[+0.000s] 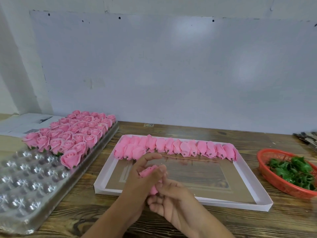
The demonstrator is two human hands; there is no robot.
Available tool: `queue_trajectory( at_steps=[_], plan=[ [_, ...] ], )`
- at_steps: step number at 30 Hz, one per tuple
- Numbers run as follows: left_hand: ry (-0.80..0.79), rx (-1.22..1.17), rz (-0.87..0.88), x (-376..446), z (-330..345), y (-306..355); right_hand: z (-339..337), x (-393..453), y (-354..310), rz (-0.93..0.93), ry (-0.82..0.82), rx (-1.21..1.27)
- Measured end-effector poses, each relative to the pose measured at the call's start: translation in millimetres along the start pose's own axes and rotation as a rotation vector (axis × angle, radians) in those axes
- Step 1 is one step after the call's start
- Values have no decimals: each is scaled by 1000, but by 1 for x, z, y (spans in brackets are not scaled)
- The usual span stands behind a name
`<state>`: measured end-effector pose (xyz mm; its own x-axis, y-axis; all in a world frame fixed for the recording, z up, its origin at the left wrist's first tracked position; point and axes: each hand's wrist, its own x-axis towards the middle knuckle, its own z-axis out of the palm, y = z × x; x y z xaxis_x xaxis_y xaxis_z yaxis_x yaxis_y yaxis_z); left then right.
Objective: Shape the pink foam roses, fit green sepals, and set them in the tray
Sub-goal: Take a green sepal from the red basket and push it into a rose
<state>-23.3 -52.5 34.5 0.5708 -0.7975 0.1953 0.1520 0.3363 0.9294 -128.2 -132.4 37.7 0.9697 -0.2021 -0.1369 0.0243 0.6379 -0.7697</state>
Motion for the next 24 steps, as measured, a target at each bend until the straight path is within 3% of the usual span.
queue_trajectory(
  at_steps=[5, 14, 17, 24],
  plan=[
    [56, 12, 32, 2, 0, -1, -1, -4, -3, 187, -15, 81],
    [257, 123, 97, 6, -2, -4, 6, 5, 9, -74, 339, -414],
    [247, 112, 107, 3, -1, -4, 7, 4, 9, -62, 277, -386],
    [187, -117, 31, 4, 1, 0, 7, -3, 2, 211, 95, -93]
  ],
)
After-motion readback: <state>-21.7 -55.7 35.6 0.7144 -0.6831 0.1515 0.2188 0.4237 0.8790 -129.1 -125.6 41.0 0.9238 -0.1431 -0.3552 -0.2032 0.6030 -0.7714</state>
